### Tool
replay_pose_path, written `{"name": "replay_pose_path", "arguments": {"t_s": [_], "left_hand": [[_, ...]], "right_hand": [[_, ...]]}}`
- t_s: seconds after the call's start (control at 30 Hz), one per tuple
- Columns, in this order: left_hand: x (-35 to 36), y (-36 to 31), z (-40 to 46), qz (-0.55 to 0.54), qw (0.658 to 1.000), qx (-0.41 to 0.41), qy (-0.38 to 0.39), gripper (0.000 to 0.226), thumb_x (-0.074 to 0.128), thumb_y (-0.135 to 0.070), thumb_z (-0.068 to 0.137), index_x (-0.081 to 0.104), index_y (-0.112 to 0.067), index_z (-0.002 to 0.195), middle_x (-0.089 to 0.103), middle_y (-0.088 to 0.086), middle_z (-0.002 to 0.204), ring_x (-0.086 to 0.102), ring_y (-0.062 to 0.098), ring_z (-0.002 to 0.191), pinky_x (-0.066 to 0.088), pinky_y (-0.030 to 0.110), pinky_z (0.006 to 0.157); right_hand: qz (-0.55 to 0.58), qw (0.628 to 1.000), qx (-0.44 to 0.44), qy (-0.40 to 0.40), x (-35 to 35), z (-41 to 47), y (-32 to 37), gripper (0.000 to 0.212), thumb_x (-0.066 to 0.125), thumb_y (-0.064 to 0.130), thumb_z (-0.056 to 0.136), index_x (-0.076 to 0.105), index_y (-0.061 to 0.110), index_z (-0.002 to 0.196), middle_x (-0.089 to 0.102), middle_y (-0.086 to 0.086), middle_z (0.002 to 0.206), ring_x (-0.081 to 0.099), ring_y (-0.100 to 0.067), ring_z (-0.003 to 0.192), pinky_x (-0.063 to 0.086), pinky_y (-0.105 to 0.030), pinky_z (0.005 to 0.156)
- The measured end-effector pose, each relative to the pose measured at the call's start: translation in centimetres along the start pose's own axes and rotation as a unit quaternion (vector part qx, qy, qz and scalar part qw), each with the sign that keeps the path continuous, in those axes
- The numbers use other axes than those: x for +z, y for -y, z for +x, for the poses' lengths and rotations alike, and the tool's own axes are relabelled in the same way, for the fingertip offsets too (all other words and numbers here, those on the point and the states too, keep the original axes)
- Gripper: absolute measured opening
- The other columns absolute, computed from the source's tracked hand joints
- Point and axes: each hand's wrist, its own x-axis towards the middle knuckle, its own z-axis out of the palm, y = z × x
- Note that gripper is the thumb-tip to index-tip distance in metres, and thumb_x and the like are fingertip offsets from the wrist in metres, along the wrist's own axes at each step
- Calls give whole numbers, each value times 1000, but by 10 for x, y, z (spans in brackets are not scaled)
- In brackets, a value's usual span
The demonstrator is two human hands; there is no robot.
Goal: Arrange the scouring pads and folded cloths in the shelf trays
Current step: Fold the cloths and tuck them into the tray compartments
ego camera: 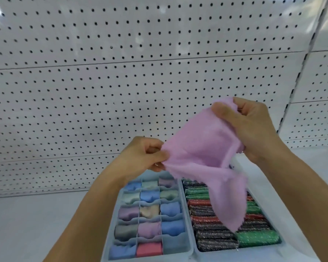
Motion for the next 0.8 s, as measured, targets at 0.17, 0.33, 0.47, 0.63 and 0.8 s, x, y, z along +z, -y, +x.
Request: {"name": "replay_pose_path", "arguments": {"t_s": [0.17,0.33,0.47,0.63,0.8], "left_hand": [[-25,14,-8,-25,999,-23,-39,6,69,-11,86,72,-6,84,71,2,78,63,13,74,52,29,84],[-35,14,-12,-43,995,-2,-86,18,70,-29,82,66,-15,71,60,0,66,51,10,62,41,18,61],[-44,22,-12,-82,990,-17,-114,22,74,-32,67,66,-11,71,58,0,63,50,9,56,42,16,51],[-44,31,-6,-208,968,-57,-127,17,70,-16,77,70,-6,90,70,1,75,64,12,65,53,21,57],[-1,19,7,-236,932,-53,-270,9,76,-6,79,71,-10,85,68,3,71,64,16,63,53,26,55]], "right_hand": [[-9,1000,27,4,-14,-2,-14,44,66,28,90,56,-11,73,39,-7,63,31,-20,56,28,-25,52],[-24,1000,6,-1,-20,-2,-24,43,71,23,84,54,-16,76,33,-17,60,26,-27,56,25,-21,46],[4,1000,29,-13,-25,-1,-30,20,75,22,78,64,8,68,51,6,49,39,-9,47,35,-15,44],[-5,998,37,-41,-24,2,-47,16,71,16,84,68,11,69,60,2,54,47,-14,49,44,-24,49],[-62,996,-22,-64,2,-20,-51,8,68,16,87,74,18,82,69,0,66,55,-13,49,50,-27,47]]}}
